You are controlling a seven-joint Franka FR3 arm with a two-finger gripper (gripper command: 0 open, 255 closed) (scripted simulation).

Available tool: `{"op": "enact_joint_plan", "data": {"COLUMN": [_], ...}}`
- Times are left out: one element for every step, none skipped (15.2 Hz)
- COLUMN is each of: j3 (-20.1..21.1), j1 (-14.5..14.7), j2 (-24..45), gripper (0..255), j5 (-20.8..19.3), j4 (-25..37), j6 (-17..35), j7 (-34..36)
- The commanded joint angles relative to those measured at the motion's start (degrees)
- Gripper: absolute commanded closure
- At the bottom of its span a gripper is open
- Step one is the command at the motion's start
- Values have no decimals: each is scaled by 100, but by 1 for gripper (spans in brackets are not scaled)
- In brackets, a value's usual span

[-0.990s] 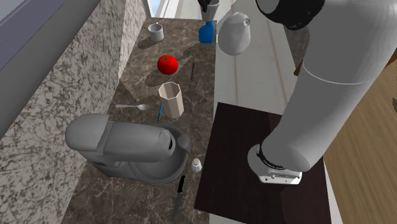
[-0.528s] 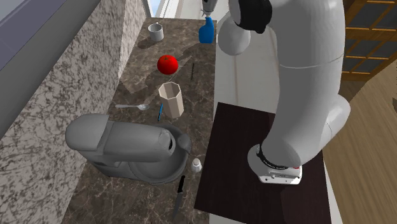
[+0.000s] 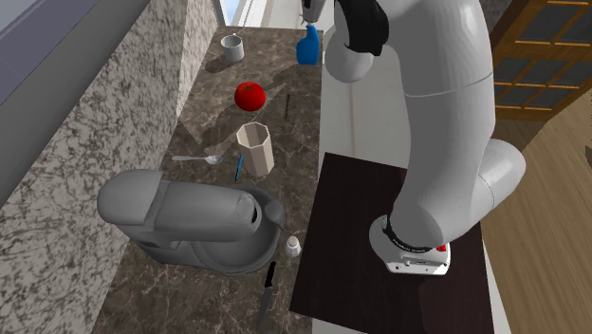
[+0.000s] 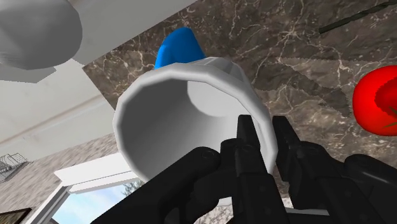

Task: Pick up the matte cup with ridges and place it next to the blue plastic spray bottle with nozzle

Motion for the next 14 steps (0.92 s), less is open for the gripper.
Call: {"op": "enact_joint_plan", "data": {"j3": [12,18,25,32,39,47,55,64,73,82,92,102,112,123], "j1": [11,17,22,27,31,34,37,39,40,41,41,41,40,38], "j2": [25,38,53,69,86,104,124,145,167,190,215,240,267,295], "gripper": [255,255,255,255,255,255,255,255,255,255,255,255,255,255], "j5": [20,30,40,51,62,74,86,99,111,125,138,152,166,180], "j4": [-115,-172,-226,-278,-328,-375,-420,-463,-504,-543,-581,-616,-649,-680], "j6": [141,209,275,341,405,469,532,594,655,716,775,834,892,950], "j7": [-26,-37,-48,-59,-71,-82,-93,-105,-116,-128,-139,-150,-162,-173]}}
